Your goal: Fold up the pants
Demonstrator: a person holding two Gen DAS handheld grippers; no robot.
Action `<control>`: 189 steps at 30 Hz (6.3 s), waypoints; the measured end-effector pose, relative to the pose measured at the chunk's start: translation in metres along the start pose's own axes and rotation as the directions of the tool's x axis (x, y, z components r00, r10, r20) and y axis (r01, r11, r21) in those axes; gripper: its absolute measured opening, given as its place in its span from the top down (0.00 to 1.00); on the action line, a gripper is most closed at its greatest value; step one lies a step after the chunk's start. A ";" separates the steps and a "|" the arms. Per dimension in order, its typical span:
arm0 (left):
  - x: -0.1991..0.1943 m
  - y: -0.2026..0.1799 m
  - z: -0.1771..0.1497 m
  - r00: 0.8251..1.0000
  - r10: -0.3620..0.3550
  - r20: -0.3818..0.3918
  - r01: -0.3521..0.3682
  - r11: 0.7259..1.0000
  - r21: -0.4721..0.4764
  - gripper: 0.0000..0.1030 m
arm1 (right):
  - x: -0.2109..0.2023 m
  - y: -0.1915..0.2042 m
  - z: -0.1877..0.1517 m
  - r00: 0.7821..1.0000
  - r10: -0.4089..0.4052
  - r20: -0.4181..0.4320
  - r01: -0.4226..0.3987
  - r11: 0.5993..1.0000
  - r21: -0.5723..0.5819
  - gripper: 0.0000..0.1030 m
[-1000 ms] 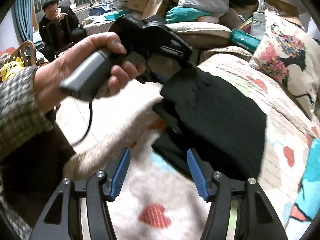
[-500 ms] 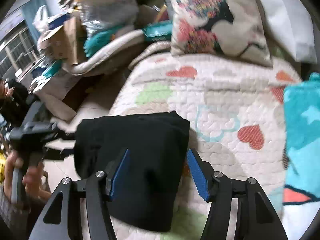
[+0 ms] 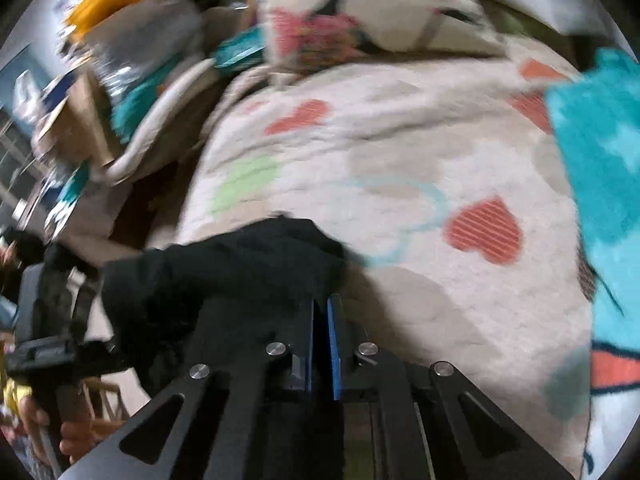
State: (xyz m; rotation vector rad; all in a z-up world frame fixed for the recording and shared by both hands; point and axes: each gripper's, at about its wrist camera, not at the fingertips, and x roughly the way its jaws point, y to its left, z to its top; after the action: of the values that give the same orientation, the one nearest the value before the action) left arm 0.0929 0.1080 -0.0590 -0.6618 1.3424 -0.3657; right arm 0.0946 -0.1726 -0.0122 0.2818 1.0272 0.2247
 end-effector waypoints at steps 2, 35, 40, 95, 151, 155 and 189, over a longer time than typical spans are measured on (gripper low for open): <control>0.006 -0.001 -0.002 0.999 0.051 -0.013 -0.051 0.999 0.007 0.42 | 0.003 -0.013 -0.003 1.000 -0.026 -0.007 0.026 0.999 0.035 0.92; -0.040 -0.014 0.012 0.969 0.110 0.222 -0.120 0.992 0.033 0.42 | -0.008 0.085 0.000 0.994 0.096 -0.049 -0.105 0.968 -0.229 0.61; -0.006 0.001 0.009 0.980 0.166 0.113 -0.166 0.986 -0.012 0.33 | 0.000 0.052 -0.036 0.994 0.032 -0.107 -0.056 0.972 -0.228 0.61; -0.086 -0.146 -0.206 0.591 0.448 0.670 -0.663 0.743 0.088 0.26 | -0.094 0.018 -0.127 0.989 -0.081 0.127 0.096 0.988 -0.123 0.27; -0.095 -0.141 -0.212 0.627 0.362 0.690 -0.577 0.811 0.099 0.26 | -0.089 0.031 -0.139 0.974 -0.155 0.166 0.187 0.962 -0.199 0.25; -0.097 -0.143 -0.214 0.616 0.357 0.702 -0.578 0.811 0.094 0.26 | -0.090 0.031 -0.137 0.972 -0.154 0.175 0.190 0.958 -0.216 0.25; -0.130 -0.134 -0.223 0.480 0.306 0.822 -0.568 0.823 0.026 0.00 | -0.102 0.036 -0.136 0.961 -0.117 0.251 0.184 0.948 -0.261 0.23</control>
State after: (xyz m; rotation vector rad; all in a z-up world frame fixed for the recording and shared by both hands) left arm -0.1332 0.0323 0.1065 -0.1271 0.5082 0.1742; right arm -0.0764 -0.1534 0.0162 -0.0320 0.7679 0.1908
